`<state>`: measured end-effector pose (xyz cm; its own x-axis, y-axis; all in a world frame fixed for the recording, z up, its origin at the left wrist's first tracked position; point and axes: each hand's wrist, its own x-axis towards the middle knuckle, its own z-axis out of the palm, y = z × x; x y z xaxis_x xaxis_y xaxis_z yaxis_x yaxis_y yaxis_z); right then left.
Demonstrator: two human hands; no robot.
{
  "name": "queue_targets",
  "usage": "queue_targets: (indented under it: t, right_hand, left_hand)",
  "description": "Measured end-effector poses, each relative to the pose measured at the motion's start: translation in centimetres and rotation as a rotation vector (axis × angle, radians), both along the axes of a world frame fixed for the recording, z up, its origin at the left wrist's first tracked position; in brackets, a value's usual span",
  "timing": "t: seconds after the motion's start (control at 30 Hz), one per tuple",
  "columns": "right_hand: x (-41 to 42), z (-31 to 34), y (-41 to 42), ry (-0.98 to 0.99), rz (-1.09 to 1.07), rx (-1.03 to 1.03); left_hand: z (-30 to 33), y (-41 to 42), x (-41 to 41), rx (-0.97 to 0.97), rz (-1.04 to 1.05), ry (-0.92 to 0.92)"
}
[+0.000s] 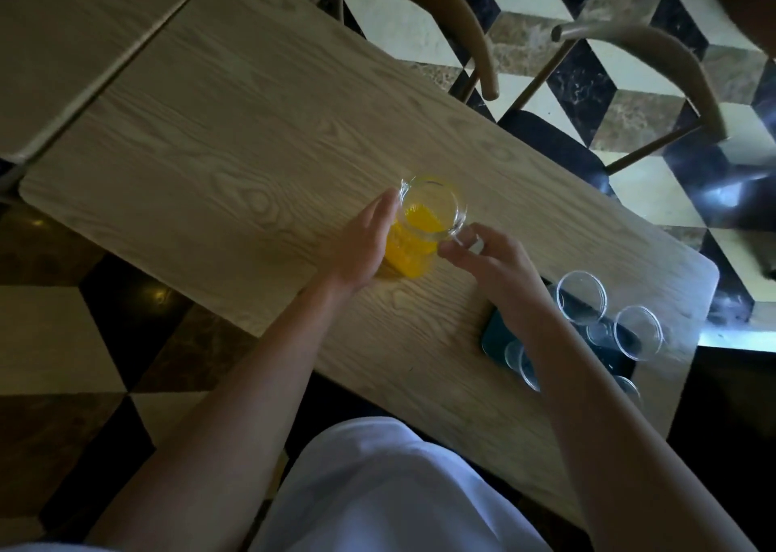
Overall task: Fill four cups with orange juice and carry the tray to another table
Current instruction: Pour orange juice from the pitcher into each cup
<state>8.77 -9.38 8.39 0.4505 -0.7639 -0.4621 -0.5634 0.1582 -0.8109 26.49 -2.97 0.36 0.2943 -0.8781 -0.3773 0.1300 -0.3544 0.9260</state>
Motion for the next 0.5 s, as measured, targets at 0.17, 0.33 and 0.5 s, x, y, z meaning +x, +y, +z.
queue_targets:
  t: [0.17,0.33,0.5]
  right_hand:
    - [-0.8,0.4,2.6,-0.079,-0.046,0.027]
    - [-3.2,2.0,5.2,-0.099,-0.043,0.046]
    - [-6.8,4.5,8.9,-0.208,-0.079,0.067]
  left_hand:
    - [0.7,2.2,0.4,0.08,-0.089,-0.011]
    - [2.2,5.2,-1.6,0.061,-0.08,0.106]
    - [4.3,8.4,-4.4,0.0,-0.048,0.292]
